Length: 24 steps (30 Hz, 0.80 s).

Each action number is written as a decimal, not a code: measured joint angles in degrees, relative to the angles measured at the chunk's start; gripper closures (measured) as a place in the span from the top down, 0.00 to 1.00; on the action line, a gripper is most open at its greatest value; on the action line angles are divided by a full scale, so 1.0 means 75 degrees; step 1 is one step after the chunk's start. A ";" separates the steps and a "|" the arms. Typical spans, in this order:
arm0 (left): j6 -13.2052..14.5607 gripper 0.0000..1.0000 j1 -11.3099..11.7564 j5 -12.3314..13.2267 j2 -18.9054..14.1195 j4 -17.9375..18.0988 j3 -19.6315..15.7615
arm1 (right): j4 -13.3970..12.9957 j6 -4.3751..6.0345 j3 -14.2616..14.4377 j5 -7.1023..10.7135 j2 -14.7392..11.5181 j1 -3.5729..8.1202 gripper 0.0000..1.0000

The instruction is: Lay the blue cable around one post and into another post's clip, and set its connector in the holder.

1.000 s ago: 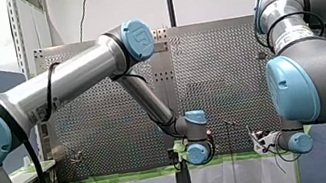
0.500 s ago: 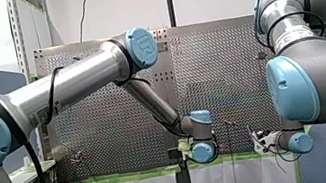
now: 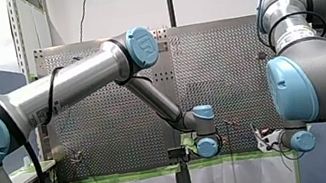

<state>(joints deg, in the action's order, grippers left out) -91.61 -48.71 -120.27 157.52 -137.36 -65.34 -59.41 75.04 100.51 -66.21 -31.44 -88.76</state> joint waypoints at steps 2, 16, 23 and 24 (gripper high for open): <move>-0.0004 0.36 -0.0018 0.0018 0.0000 0.0108 -0.0001 | 0.0033 0.0014 -0.0036 -0.0025 -0.0001 0.0038 0.00; -0.0086 0.08 -0.0031 0.0514 0.0001 0.1020 -0.0011 | 0.0197 0.0130 -0.0159 -0.0060 -0.0001 0.0232 0.00; 0.0074 0.08 -0.0034 0.0275 0.0004 0.1147 -0.0018 | 0.0169 0.0325 -0.0213 -0.0257 0.0000 0.0395 0.00; 0.0081 0.08 -0.0034 0.0251 0.0006 0.1161 -0.0021 | 0.0180 0.0344 -0.0240 -0.0313 0.0000 0.0419 0.00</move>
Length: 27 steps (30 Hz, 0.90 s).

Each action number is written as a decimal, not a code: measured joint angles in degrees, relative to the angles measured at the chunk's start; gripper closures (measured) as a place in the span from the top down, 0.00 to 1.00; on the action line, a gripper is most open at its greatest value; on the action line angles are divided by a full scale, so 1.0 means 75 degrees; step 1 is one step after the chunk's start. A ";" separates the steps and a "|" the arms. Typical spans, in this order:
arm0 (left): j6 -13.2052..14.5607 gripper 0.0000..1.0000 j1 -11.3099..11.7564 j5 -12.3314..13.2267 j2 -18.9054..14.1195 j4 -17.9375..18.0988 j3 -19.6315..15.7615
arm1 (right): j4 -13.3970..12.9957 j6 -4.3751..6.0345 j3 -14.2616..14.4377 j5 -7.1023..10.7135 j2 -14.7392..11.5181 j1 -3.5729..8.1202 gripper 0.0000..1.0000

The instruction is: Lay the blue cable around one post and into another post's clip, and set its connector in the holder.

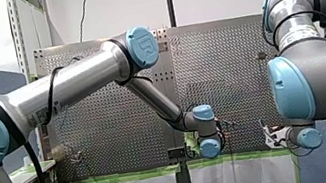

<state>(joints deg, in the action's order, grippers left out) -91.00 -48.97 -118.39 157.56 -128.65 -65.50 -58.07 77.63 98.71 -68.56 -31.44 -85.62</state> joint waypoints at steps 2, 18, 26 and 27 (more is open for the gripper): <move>0.0010 0.08 0.0000 -0.0040 0.0004 0.0024 -0.0006 | 0.0036 0.0017 -0.0055 -0.0076 0.0000 0.0029 0.00; -0.0172 0.08 0.0178 0.0450 0.0059 -0.0058 -0.0016 | 0.0244 0.0066 -0.0355 -0.0178 0.0000 0.0069 0.00; -0.0352 0.08 0.0300 0.0648 0.0449 -0.0441 0.0308 | 0.0278 0.0055 -0.0418 -0.0176 0.0001 0.0034 0.00; -0.0365 0.08 0.0313 0.0659 0.0470 -0.0468 0.0340 | 0.0278 0.0055 -0.0425 -0.0175 0.0000 0.0031 0.00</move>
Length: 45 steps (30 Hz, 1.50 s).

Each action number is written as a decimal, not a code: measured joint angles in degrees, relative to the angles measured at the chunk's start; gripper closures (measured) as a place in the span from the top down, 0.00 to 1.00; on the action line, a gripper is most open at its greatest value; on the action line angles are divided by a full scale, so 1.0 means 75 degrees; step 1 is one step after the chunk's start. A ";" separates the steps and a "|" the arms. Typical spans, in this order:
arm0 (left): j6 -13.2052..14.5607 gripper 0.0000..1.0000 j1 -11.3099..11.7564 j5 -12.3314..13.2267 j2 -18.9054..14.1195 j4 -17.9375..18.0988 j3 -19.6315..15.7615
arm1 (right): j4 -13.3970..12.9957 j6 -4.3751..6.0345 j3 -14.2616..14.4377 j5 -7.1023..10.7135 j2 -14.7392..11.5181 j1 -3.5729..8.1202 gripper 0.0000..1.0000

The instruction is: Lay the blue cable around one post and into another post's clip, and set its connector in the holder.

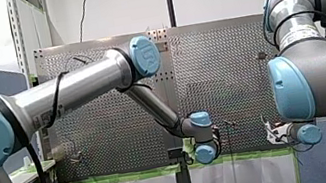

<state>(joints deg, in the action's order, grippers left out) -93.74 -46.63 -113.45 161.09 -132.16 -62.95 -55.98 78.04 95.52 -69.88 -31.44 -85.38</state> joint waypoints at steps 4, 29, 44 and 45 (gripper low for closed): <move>-0.0031 0.08 0.0056 0.0033 0.0030 -0.0088 0.0120 | 0.0015 0.0003 -0.0037 0.0000 0.0000 0.0000 0.00; 0.0679 0.08 -0.0104 0.0130 -0.0167 -0.0192 -0.0404 | 0.0136 -0.0110 -0.0108 -0.0288 0.0000 0.0032 0.00; 0.0515 0.08 -0.0059 0.0167 -0.0420 -0.0201 -0.0194 | 0.0149 -0.0138 -0.0131 -0.0266 -0.0004 0.0052 0.00; 0.0473 0.08 -0.0053 0.0182 -0.0418 -0.0200 -0.0191 | 0.0149 -0.0133 -0.0140 -0.0269 -0.0006 0.0054 0.00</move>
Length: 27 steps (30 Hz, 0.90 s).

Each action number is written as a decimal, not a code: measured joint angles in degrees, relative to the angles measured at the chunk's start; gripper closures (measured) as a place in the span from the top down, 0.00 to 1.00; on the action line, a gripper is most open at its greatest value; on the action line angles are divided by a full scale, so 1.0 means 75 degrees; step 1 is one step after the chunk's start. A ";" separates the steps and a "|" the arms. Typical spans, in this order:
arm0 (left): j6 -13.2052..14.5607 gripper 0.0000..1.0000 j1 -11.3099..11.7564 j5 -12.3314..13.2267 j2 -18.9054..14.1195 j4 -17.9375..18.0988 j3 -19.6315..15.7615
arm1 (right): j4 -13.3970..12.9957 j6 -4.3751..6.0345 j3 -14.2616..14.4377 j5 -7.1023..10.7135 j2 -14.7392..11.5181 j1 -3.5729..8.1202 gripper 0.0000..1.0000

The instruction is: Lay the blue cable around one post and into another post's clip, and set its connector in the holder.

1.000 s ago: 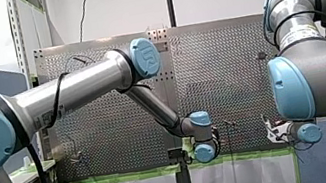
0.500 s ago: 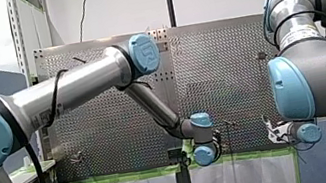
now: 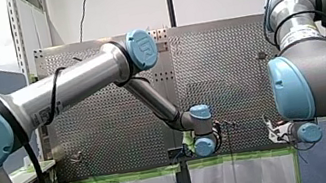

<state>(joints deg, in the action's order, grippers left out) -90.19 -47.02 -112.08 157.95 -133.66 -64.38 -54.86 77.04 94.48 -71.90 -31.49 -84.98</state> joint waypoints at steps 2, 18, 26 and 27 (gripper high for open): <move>-0.0078 0.08 0.0018 0.0067 0.0001 0.0003 0.0002 | 0.0004 0.0012 -0.0031 -0.0010 0.0001 0.0003 0.00; -0.0434 0.08 0.0487 0.0466 0.0093 -0.0060 0.0059 | 0.0188 0.0090 -0.0404 -0.0035 0.0003 -0.0063 0.00; -0.0476 0.08 0.0661 0.0614 0.0360 -0.0384 0.0403 | 0.0306 0.0228 -0.0579 -0.0033 0.0006 -0.0082 0.00; -0.0476 0.11 0.0673 0.0623 0.0365 -0.0414 0.0438 | 0.0312 0.0242 -0.0591 -0.0032 0.0006 -0.0085 0.00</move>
<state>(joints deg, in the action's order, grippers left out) -93.76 -41.98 -107.40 160.69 -136.77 -61.10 -52.52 78.86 90.04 -72.14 -31.44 -85.61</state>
